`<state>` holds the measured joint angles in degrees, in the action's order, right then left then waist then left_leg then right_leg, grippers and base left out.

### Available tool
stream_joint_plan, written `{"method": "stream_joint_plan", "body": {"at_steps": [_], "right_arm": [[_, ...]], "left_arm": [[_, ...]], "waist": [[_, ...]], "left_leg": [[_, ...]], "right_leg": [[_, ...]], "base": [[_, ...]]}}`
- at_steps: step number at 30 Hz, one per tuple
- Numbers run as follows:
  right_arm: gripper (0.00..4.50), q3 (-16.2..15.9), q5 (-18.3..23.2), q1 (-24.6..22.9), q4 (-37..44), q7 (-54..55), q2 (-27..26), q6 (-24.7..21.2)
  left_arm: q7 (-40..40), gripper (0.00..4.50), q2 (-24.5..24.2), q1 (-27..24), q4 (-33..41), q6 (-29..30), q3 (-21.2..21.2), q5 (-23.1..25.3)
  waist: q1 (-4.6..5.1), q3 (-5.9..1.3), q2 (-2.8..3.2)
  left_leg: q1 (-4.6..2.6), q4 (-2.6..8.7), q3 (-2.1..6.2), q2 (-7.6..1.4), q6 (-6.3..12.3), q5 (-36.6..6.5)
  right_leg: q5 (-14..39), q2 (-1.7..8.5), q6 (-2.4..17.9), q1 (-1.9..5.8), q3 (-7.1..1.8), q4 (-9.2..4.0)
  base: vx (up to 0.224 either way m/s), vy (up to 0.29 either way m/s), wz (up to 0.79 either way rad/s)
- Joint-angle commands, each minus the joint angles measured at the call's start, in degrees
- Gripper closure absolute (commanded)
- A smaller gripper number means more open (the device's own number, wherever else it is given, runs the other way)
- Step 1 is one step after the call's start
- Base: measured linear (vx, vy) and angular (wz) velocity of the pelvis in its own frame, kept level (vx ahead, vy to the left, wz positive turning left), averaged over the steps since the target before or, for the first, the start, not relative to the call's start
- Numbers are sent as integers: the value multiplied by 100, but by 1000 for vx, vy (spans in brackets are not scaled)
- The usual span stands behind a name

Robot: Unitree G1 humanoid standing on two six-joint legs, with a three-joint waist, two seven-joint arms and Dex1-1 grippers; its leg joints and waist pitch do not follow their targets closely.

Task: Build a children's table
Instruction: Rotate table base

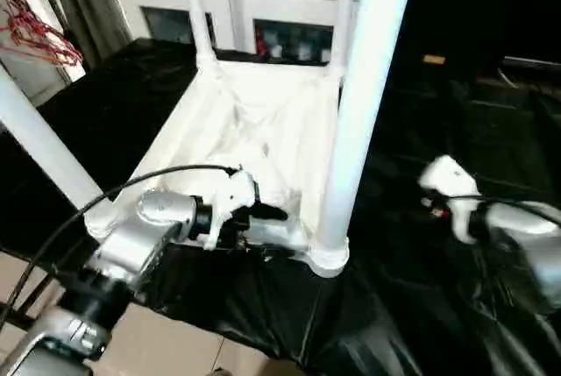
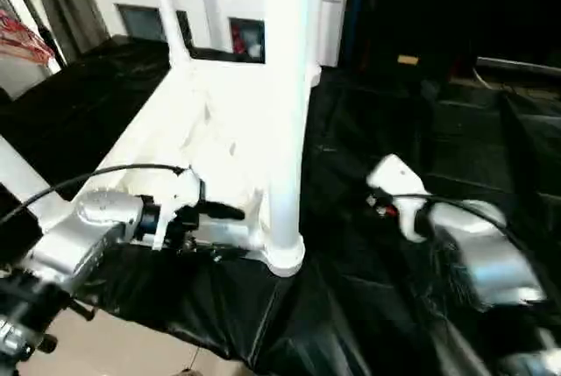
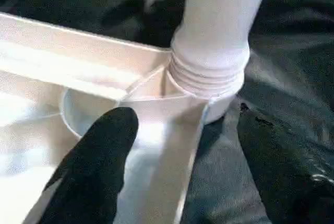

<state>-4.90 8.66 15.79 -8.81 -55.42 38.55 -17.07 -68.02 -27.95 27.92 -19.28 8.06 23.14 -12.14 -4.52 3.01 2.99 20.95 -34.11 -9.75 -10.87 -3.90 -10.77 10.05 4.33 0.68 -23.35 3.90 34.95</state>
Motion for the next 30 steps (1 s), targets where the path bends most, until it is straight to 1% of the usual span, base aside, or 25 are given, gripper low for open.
{"method": "stream_joint_plan", "body": {"at_steps": [1, 3, 4, 5, 6, 7, 8, 9, 10, 11, 12, 13, 15, 16, 18, 19, 20, 21, 22, 23, 24, 25, 27, 28, 30], "right_arm": [[73, 83, 290, -81, 415, -296, 139, -174], [73, 79, 348, -131, 531, -368, 195, -253], [73, 72, 380, -184, 652, -426, 247, -343], [73, 43, 415, -271, 810, -514, 317, -455], [73, 11, 458, -377, 976, -611, 393, -560], [73, 11, 488, -420, 1059, -628, 415, -635], [73, 15, 510, -443, 1110, -629, 427, -687], [73, 16, 513, -444, 1114, -628, 427, -692], [73, 25, 537, -456, 1145, -620, 429, -727], [73, 25, 537, -456, 1145, -620, 429, -727], [73, 24, 576, -467, 1193, -621, 437, -779], [73, 13, 611, -474, 1231, -625, 456, -810], [73, 8, 627, -476, 1250, -619, 463, -828], [73, 12, 624, -485, 1277, -613, 463, -848], [73, 28, 594, -505, 1343, -589, 465, -893], [73, 31, 592, -508, 1353, -588, 466, -903], [73, 39, 597, -517, 1379, -586, 467, -932], [73, 44, 606, -523, 1400, -584, 470, -957], [73, 42, 600, -544, 1427, -574, 480, -963], [73, 44, 603, -554, 1436, -573, 484, -966], [73, 42, 610, -561, 1447, -566, 489, -975], [73, 41, 605, -571, 1457, -551, 493, -975], [73, 42, 603, -585, 1468, -534, 498, -977], [73, 45, 597, -594, 1472, -519, 496, -977], [73, 45, 595, -600, 1486, -510, 483, -995]], "left_arm": [[-38, 128, -44, 131, -269, -195, 67, 234], [-63, 151, -17, 190, -428, -285, 61, 288], [-119, 160, 11, 248, -589, -387, 59, 331], [-224, 164, 29, 322, -771, -493, 79, 384], [-338, 172, 44, 390, -927, -576, 106, 421], [-419, 172, 52, 430, -1011, -607, 119, 422], [-469, 184, 59, 454, -1066, -628, 124, 421], [-472, 184, 60, 459, -1074, -631, 125, 423], [-486, 204, 75, 510, -1163, -664, 131, 446], [-486, 209, 75, 510, -1163, -664, 131, 446], [-498, 215, 111, 600, -1328, -734, 130, 484], [-541, 224, 161, 680, -1484, -793, 124, 517], [-587, 247, 198, 733, -1588, -823, 124, 528], [-620, 247, 232, 772, -1682, -874, 126, 551], [-710, 257, 315, 865, -1891, -967, 139, 612], [-722, 274, 323, 875, -1914, -980, 137, 618], [-748, 274, 361, 920, -2009, -1010, 137, 641], [-767, 283, 389, 952, -2082, -1037, 133, 659], [-824, 290, 416, 1005, -2200, -1078, 178, 717], [-842, 298, 423, 1020, -2235, -1090, 197, 737], [-877, 308, 438, 1044, -2299, -1113, 210, 759], [-908, 318, 445, 1061, -2342, -1121, 227, 781], [-947, 325, 470, 1099, -2448, -1173, 235, 827], [-961, 344, 496, 1134, -2557, -1218, 229, 872], [-951, 360, 517, 1161, -2649, -1218, 218, 918]], "waist": [[-49, -363, -66], [-60, -360, -71], [-72, -364, -67], [-96, -352, -58], [-104, -346, -78], [-118, -352, -72], [-137, -361, -70], [-138, -369, -68], [-143, -373, -73], [-145, -372, -76], [-143, -367, -60], [-155, -375, -78], [-167, -376, -74], [-165, -379, -64], [-165, -381, -69], [-173, -386, -69], [-175, -386, -60], [-178, -388, -65], [-177, -390, -51], [-182, -392, -44], [-180, -388, -54], [-183, -388, -40], [-184, -382, -46], [-194, -383, -47], [-198, -385, -56]], "left_leg": [[-9, 372, 34, -177, 371, -1188], [-8, 369, 29, -162, 366, -1207], [-19, 373, 36, -173, 329, -1224], [-37, 374, 31, -169, 320, -1272], [-28, 380, 30, -163, 322, -1283], [-31, 384, 36, -175, 308, -1293], [-44, 382, 35, -178, 311, -1270], [-41, 383, 43, -190, 297, -1263], [-35, 384, 44, -195, 285, -1230], [-30, 379, 42, -189, 286, -1220], [-18, 384, 47, -189, 277, -1227], [-25, 366, 34, -173, 289, -1185], [-22, 366, 39, -176, 279, -1147], [-19, 363, 41, -176, 279, -1130], [-17, 355, 35, -169, 292, -1101], [-14, 354, 37, -175, 299, -1068], [-10, 357, 42, -180, 301, -1062], [-11, 352, 38, -178, 306, -1064], [-18, 354, 40, -177, 310, -1072], [-13, 354, 46, -178, 296, -1076], [-12, 354, 42, -173, 299, -1080], [-13, 355, 48, -177, 279, -1109], [-21, 354, 39, -170, 284, -1137], [-19, 355, 42, -167, 280, -1137], [-18, 356, 45, -173, 278, -1134]], "right_leg": [[1751, 334, 948, 336, -253, -484], [1857, 331, 932, 331, -240, -512], [1946, 349, 925, 322, -241, -510], [2074, 334, 897, 305, -241, -537], [2132, 328, 849, 314, -243, -551], [2144, 338, 837, 316, -244, -538], [2124, 347, 831, 305, -248, -543], [2059, 354, 862, 307, -249, -521], [1919, 354, 923, 305, -246, -507], [1873, 353, 946, 309, -246, -502], [1867, 359, 968, 316, -243, -499], [1884, 361, 945, 320, -247, -510], [1888, 367, 939, 325, -243, -508], [1861, 368, 946, 327, -242, -503], [1812, 363, 955, 329, -240, -510], [1748, 361, 968, 336, -240, -498], [1720, 363, 979, 339, -239, -494], [1694, 359, 979, 337, -239, -495], [1677, 359, 981, 335, -238, -501], [1675, 369, 988, 345, -238, -490], [1689, 365, 989, 344, -235, -500], [1733, 374, 991, 349, -234, -497], [1809, 367, 976, 341, -233, -523], [1815, 365, 969, 347, -231, -520], [1811, 371, 975, 349, -230, -517]], "base": [[0, 0, 0], [0, 0, 0], [0, 0, 0], [0, 0, 0], [0, 0, 0], [0, 0, 0], [0, 0, 0], [0, 0, 0], [0, 0, 0], [0, 0, 0], [0, 0, 0], [0, 0, 0], [0, 0, 0], [0, 0, 0], [0, 0, 0], [0, 0, 0], [0, 0, 0], [0, 0, 0], [0, 0, 0], [0, 0, 0], [0, 0, 0], [0, 0, 0], [0, 0, 0], [0, 0, 0], [0, 0, 0]]}}
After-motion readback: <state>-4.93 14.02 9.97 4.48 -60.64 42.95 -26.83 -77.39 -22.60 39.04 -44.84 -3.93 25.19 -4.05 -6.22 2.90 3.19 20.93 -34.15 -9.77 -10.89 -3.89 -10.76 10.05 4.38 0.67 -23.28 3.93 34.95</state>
